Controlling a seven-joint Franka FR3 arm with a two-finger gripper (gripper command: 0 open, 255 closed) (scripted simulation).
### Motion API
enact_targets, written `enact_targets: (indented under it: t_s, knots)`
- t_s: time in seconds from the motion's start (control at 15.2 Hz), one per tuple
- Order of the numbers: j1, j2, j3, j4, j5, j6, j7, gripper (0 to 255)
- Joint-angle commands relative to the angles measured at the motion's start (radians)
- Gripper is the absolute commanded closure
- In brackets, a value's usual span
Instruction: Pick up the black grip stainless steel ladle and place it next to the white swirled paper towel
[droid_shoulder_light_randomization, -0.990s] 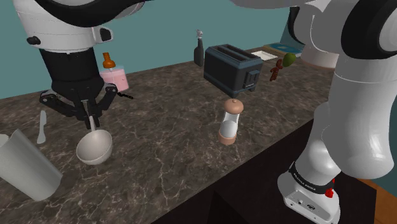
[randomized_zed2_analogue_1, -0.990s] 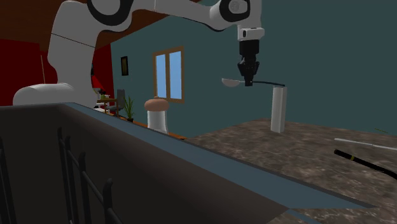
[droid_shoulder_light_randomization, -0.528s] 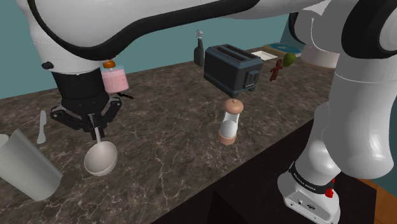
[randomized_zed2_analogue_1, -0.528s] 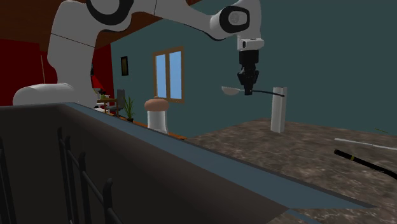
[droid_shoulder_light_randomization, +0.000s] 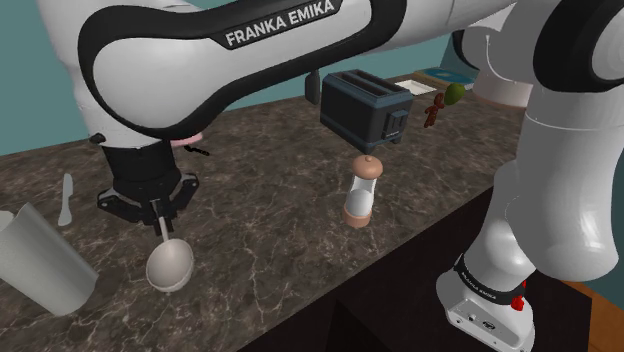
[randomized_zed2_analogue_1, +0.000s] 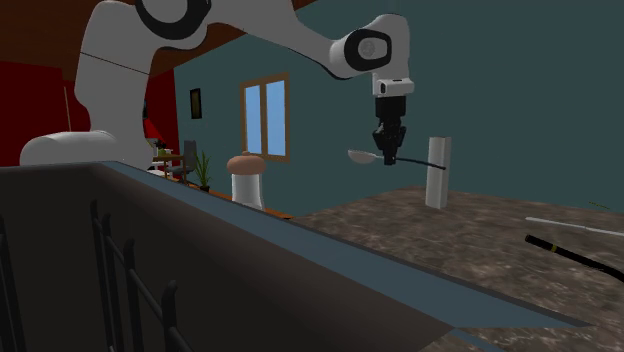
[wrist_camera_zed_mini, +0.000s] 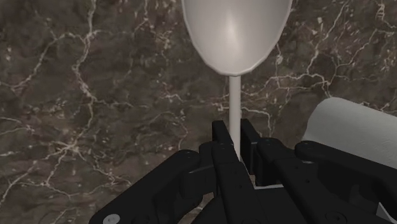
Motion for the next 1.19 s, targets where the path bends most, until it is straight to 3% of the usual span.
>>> enact_targets:
  t_s: [0.0, 1.12]
  knots:
    - [0.001, 0.005, -0.001, -0.021, -0.002, 0.026, 0.001, 255]
    - [0.006, 0.073, -0.012, -0.159, -0.026, 0.229, 0.005, 255]
